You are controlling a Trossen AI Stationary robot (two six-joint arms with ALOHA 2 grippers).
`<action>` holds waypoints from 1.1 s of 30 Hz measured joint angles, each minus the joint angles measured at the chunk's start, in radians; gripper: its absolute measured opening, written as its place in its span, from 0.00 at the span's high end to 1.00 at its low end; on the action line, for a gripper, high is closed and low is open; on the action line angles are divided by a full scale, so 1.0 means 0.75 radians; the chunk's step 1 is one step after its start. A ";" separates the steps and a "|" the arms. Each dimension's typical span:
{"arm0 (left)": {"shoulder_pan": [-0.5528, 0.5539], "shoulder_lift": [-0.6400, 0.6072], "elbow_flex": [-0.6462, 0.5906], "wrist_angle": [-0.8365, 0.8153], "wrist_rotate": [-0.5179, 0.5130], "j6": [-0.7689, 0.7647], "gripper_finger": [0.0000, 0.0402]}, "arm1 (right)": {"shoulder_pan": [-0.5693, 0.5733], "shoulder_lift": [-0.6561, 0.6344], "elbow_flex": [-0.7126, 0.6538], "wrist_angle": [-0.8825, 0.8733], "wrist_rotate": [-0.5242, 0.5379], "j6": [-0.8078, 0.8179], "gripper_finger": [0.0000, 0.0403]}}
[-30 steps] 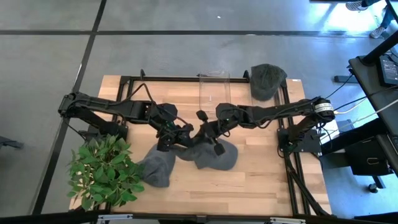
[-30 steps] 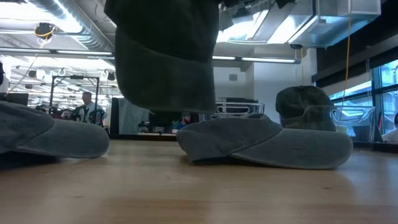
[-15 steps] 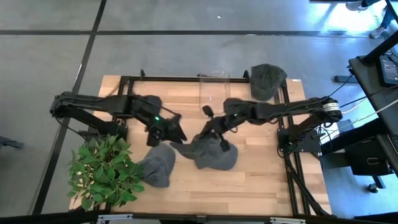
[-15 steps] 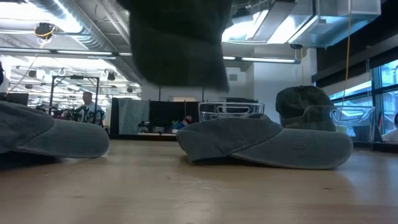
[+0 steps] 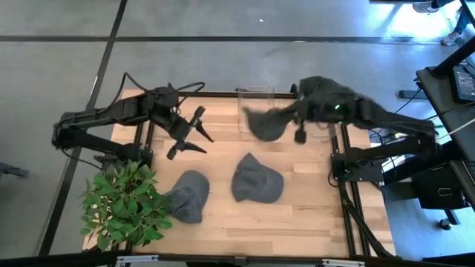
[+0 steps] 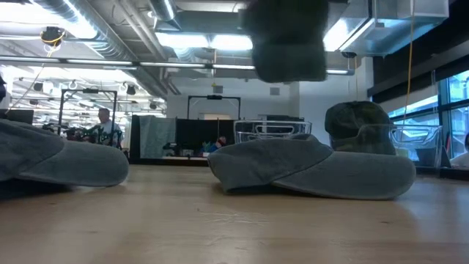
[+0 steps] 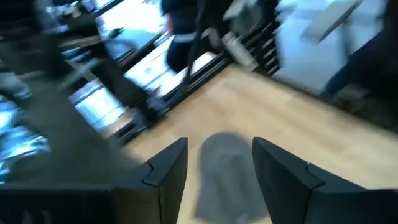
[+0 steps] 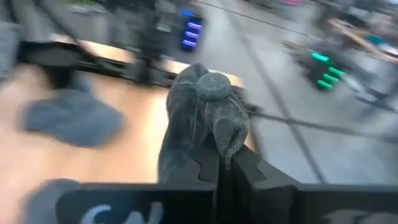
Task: Pick & Place hat
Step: Put the black cap into the right transparent bin
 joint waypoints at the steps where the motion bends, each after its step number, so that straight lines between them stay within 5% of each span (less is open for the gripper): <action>1: 0.025 -0.002 -0.010 0.011 0.059 -0.022 0.56 | -0.037 -0.030 0.000 -0.031 0.023 -0.003 0.98; 9: 0.193 -0.045 -0.252 0.278 0.151 -0.153 0.56 | -0.296 -0.173 0.000 -0.334 0.328 -0.026 0.98; 16: 0.285 -0.046 -0.390 0.437 0.150 -0.173 0.56 | -0.466 -0.217 -0.010 -0.461 0.444 -0.074 0.98; 22: 0.303 -0.047 -0.415 0.474 0.150 -0.193 0.56 | -0.591 -0.273 -0.161 -0.428 0.419 -0.114 0.98; 33: 0.302 -0.047 -0.415 0.483 0.148 -0.191 0.56 | -0.739 -0.305 -0.555 -0.024 0.339 -0.302 0.98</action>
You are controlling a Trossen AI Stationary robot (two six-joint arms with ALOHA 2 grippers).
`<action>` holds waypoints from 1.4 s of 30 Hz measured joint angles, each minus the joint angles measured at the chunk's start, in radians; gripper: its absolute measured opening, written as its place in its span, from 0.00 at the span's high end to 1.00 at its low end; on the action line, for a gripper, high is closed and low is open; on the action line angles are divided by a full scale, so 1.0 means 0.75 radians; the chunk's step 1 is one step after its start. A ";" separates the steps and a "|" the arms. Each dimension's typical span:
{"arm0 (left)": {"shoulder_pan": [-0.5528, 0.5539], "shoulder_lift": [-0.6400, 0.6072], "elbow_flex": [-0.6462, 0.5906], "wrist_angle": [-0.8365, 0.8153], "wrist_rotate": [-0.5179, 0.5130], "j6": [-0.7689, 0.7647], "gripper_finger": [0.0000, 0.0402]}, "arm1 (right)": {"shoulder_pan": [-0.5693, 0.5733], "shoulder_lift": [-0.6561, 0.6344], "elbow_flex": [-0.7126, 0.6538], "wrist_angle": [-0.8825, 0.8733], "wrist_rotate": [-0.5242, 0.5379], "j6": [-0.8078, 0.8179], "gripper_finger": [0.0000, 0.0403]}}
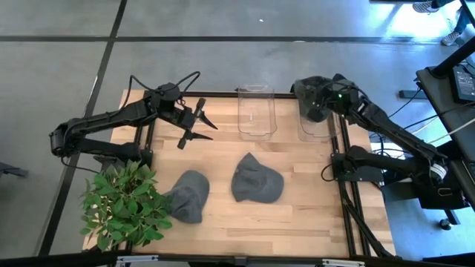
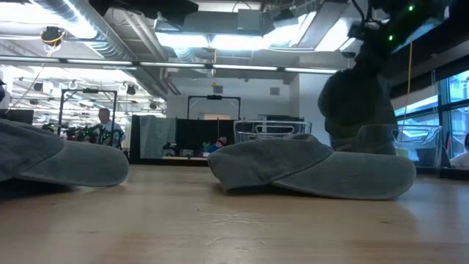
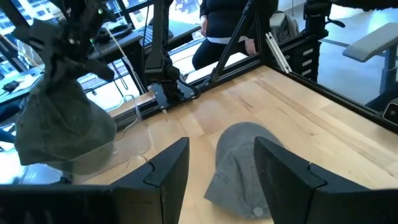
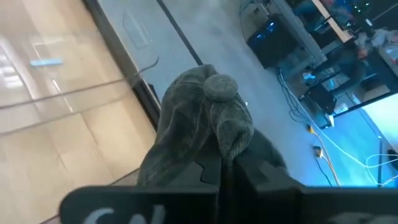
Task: Pick & Place hat
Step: Put the black cap into the right transparent bin
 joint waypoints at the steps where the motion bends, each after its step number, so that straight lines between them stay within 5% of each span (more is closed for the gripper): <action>1: 0.000 0.000 0.000 0.000 0.000 0.000 0.56 | -0.010 0.000 -0.023 0.021 0.000 -0.004 0.98; 19: 0.000 0.001 0.000 -0.001 -0.001 0.007 0.56 | -0.186 0.067 -0.050 -0.038 0.042 0.088 0.98; 25: 0.000 0.001 0.000 -0.002 0.000 0.008 0.56 | -0.186 0.154 -0.050 -0.040 0.154 0.092 0.97; 36: 0.000 0.001 0.000 -0.002 -0.005 0.023 0.56 | -0.177 0.231 -0.050 0.048 0.247 -0.024 0.79; 42: -0.001 0.001 0.000 -0.002 -0.075 0.045 0.56 | -0.104 0.254 -0.050 0.129 0.467 -0.170 0.73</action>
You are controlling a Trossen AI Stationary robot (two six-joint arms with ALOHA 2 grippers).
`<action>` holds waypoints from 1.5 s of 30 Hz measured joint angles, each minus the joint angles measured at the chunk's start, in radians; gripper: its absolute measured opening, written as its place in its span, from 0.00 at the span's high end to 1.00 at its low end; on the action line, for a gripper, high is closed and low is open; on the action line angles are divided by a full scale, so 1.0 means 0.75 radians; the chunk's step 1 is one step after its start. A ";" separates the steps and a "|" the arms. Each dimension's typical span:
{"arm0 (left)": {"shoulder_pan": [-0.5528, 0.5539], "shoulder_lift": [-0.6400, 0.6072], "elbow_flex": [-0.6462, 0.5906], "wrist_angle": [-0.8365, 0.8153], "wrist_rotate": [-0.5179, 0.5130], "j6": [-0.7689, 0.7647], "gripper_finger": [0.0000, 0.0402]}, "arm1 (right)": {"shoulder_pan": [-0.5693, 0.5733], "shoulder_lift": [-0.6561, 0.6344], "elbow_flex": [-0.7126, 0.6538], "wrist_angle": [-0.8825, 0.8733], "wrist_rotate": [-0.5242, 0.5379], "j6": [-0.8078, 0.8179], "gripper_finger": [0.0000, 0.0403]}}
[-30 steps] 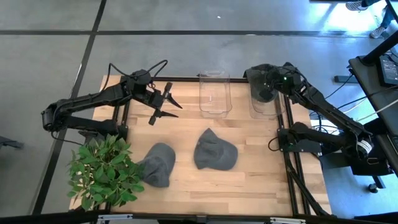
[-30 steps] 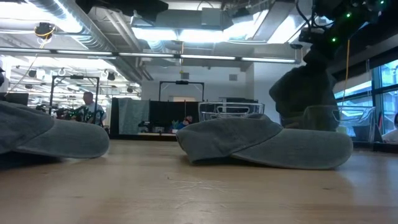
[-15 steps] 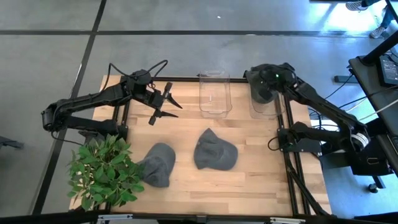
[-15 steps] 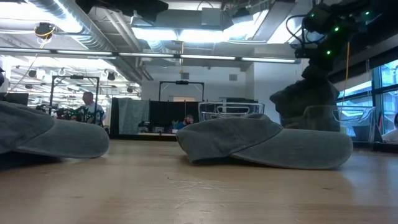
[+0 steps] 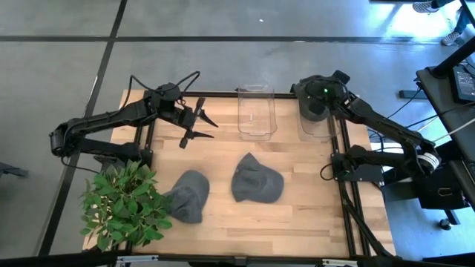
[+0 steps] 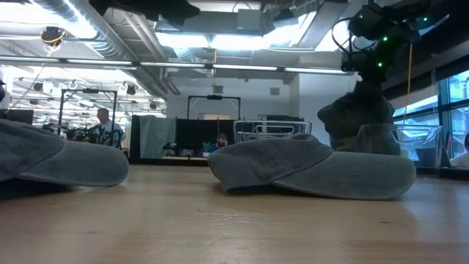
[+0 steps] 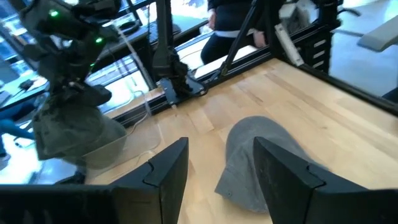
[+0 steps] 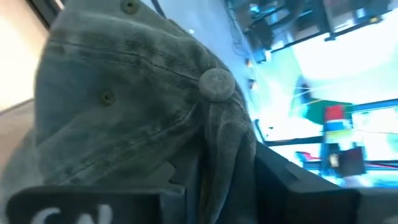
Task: Pick & Place hat
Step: Put the black cap into the right transparent bin
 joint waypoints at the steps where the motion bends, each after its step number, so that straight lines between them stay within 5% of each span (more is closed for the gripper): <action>1: 0.000 0.000 0.000 0.000 -0.019 0.001 0.56 | 0.010 0.007 0.000 0.000 0.025 -0.004 0.73; 15: 0.000 0.000 0.000 -0.026 -0.025 -0.011 0.56 | 0.037 0.064 0.000 -0.083 0.116 0.023 0.70; 29: 0.000 0.000 0.000 -0.020 -0.028 -0.021 0.56 | 0.082 0.064 0.000 0.008 0.160 0.242 0.39; 35: 0.000 0.001 0.000 -0.020 -0.028 -0.048 0.56 | 0.082 0.064 0.014 0.105 0.209 0.372 0.38; 45: 0.000 0.000 0.000 -0.029 -0.028 -0.050 0.56 | 0.082 0.063 0.146 -0.201 0.112 0.574 0.41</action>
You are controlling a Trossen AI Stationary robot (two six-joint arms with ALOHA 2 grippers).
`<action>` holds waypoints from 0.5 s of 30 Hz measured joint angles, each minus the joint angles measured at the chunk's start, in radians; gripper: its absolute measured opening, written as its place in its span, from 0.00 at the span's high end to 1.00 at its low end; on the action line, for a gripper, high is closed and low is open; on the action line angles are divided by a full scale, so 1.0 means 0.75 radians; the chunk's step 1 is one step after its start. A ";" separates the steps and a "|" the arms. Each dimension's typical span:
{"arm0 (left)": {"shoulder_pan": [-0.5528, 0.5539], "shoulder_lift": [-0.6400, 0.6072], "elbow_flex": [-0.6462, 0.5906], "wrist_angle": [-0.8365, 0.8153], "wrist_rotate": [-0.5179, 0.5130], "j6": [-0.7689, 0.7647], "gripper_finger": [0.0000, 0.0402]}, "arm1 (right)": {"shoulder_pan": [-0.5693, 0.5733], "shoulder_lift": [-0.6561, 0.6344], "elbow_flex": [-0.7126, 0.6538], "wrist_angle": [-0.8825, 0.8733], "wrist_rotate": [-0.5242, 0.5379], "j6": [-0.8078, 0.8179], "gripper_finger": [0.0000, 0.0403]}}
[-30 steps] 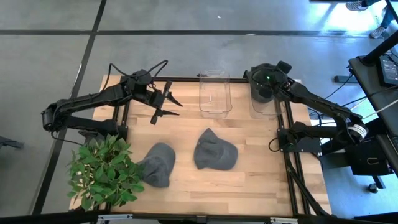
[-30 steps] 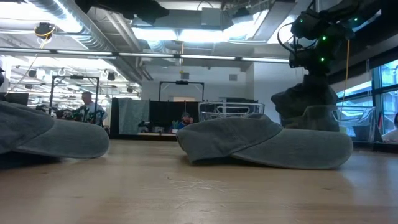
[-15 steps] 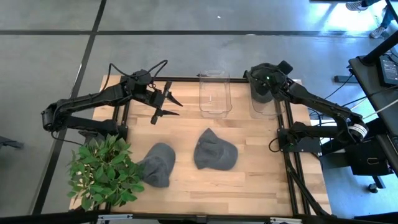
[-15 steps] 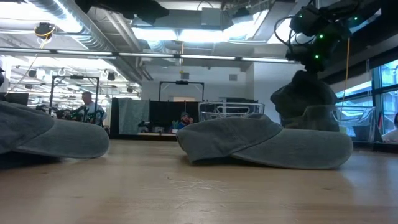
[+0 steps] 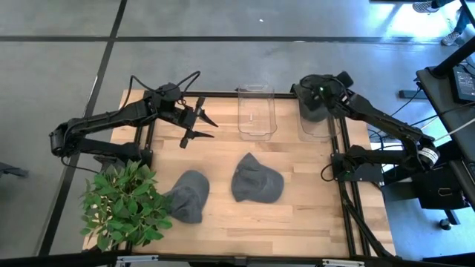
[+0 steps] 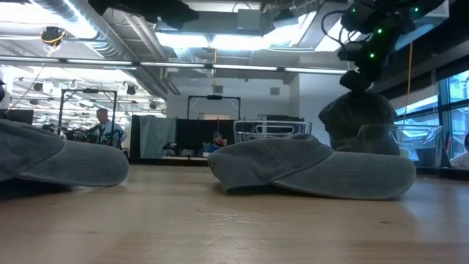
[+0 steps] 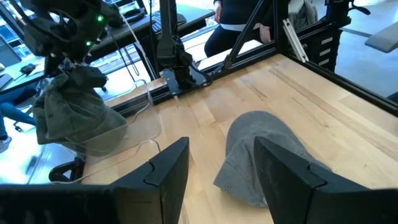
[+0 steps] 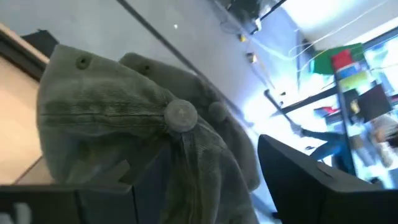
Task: Pick & Place hat
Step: Put the black cap into the right transparent bin
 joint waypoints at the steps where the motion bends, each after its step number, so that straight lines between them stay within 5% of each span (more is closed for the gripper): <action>1: 0.000 0.000 0.000 0.000 0.000 0.000 0.56 | -0.001 0.000 0.000 -0.022 -0.010 0.020 0.42; 15: 0.000 0.000 -0.001 -0.035 -0.001 -0.001 0.56 | 0.008 0.001 0.002 -0.157 0.013 0.154 0.43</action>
